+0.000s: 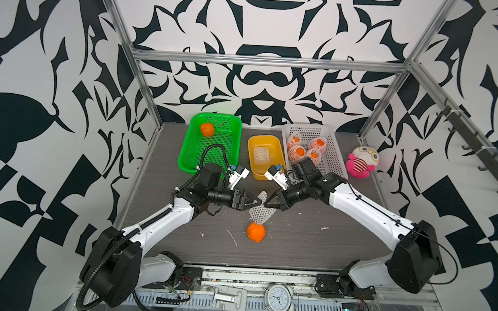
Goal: Remove foam nets from oranges
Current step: Remove the foam net from the orange.
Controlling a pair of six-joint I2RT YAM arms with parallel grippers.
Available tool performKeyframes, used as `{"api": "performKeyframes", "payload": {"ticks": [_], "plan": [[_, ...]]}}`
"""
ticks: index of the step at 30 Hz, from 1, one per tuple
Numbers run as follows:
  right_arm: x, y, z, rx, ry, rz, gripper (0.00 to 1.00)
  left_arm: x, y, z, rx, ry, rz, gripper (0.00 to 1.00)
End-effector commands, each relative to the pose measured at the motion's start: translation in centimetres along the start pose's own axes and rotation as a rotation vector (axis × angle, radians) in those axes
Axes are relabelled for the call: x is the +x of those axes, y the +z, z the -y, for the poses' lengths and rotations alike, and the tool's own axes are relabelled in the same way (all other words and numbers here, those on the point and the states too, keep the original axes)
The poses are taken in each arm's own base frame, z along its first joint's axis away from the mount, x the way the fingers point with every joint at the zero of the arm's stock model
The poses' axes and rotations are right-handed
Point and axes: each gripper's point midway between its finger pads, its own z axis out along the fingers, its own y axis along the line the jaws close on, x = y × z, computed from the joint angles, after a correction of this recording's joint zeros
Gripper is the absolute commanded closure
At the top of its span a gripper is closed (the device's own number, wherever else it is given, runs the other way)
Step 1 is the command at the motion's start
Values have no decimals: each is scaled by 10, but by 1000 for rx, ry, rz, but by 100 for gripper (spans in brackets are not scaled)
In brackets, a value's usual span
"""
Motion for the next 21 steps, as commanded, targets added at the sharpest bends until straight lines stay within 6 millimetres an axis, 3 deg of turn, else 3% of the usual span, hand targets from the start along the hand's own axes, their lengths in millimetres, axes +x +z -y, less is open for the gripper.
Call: {"api": "performKeyframes", "payload": {"ticks": [1, 4, 12, 14, 21], "plan": [[-11, -11, -21, -74, -67, 56, 100, -4, 1, 9, 41, 4, -19, 18], [-10, -11, -23, -89, -70, 56, 100, -3, 6, 1, 42, -32, -52, 23], [-7, -15, -30, -108, -75, 63, 100, -4, 0, 3, -9, 19, -50, 23], [-8, -17, -32, -109, -83, 69, 100, -6, -5, 13, -5, 57, -33, 23], [-10, -22, -38, -117, -94, 69, 100, -8, -6, 18, 4, 71, -41, 22]]}}
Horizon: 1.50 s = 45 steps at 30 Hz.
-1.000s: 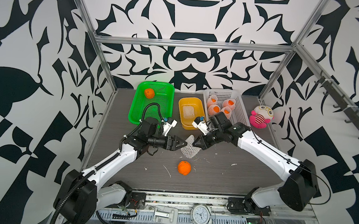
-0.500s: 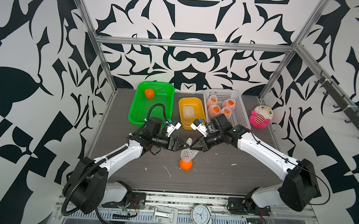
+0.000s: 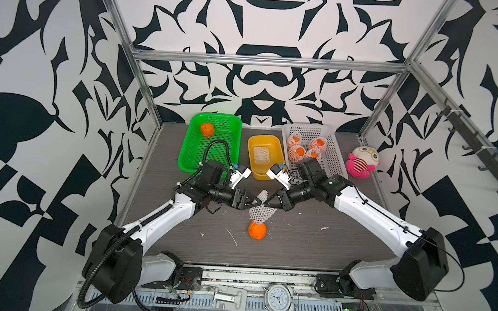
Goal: Remove foam nets from oranges
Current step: Remove the foam net from the orange.
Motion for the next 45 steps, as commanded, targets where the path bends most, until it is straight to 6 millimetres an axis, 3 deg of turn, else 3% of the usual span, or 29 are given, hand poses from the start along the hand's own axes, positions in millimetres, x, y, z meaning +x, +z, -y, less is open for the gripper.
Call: {"api": "performKeyframes", "payload": {"ticks": [1, 15, 30, 37, 45], "plan": [[-9, -8, -14, -26, -42, 26, 100, -8, -5, 12, 13, 46, 5, 22], [-9, -15, -24, -37, -40, 31, 100, -12, -17, 13, -72, 122, 30, 19], [-21, -13, -28, -67, -66, 52, 100, -3, -9, 30, 42, 130, -20, 25], [-25, -12, -28, -73, -72, 53, 100, 2, -6, 31, 66, 110, -49, 49], [-23, -11, -20, -46, -61, 48, 100, 5, -9, 30, 38, 96, -48, 65]]}}
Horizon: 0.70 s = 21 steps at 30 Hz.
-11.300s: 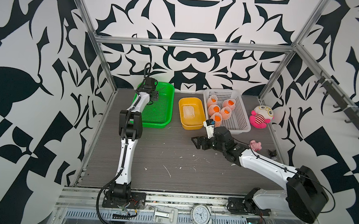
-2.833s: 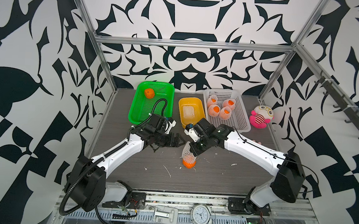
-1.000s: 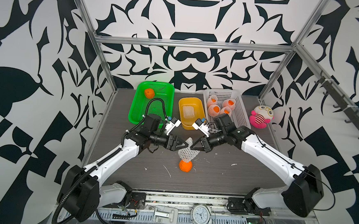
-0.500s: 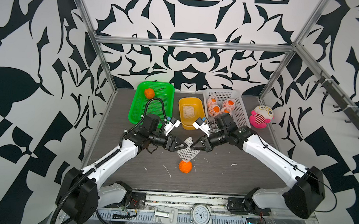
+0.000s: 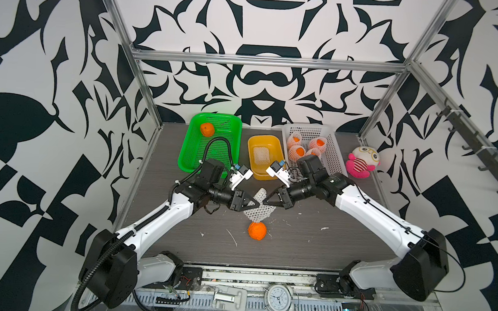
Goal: Remove foam nets from oranges
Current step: Remove the foam net from the orange.
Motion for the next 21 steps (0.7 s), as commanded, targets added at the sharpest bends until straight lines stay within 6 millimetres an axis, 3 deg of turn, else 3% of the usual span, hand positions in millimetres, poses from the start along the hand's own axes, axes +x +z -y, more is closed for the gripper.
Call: {"api": "performKeyframes", "payload": {"ticks": [1, 4, 9, 13, 16, 21], "plan": [[-14, -6, -7, -1, -41, 34, 100, -4, -4, 9, 8, 10, 2, 67], [-14, -8, -6, 11, -40, 38, 96, -5, -4, 9, 3, -10, 7, 74], [-16, -23, 7, 117, -19, 75, 57, -19, -6, 1, -62, -89, 66, 82], [-22, -58, 38, 337, 36, 204, 35, -39, -10, -28, -210, -266, 164, 85], [-20, -87, 65, 534, 68, 304, 25, -55, -4, -50, -294, -356, 164, 90], [-15, -112, 86, 709, 96, 388, 22, -91, 9, -82, -376, -454, 174, 93]]}}
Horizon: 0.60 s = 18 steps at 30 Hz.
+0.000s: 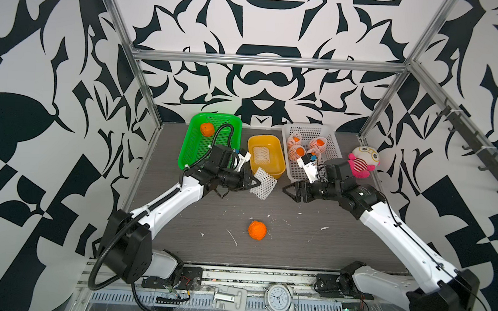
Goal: Remove foam nets from oranges
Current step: Remove the foam net from the orange, then place the foam net into the storage box.
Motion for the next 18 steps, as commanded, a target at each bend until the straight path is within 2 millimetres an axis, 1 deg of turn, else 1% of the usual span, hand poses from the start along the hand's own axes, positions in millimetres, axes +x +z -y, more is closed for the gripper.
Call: {"api": "performKeyframes", "payload": {"ticks": [1, 4, 5, 7, 9, 10, 13, 18], "plan": [[-13, -3, 29, 168, 26, 88, 22, -25, 15, -24, -121, -122, 40, 92], [-13, -1, 31, 171, 44, 103, 22, -57, 29, -40, -170, -158, 85, 92], [-11, -1, 32, 172, 48, 101, 22, -67, 31, -44, -187, -175, 102, 92], [-10, -2, 32, 174, 50, 98, 22, -93, 40, -46, -179, -194, 141, 92], [-7, -1, 33, 177, 50, 95, 21, -114, 48, -43, -173, -198, 172, 92], [-6, -1, 33, 176, 51, 96, 21, -125, 53, -45, -179, -206, 188, 92], [-3, -1, 32, 167, 58, 90, 21, -143, 68, -55, -200, -258, 212, 92], [3, -5, 34, 178, 65, 86, 20, -165, 90, -73, -223, -343, 250, 92]]}}
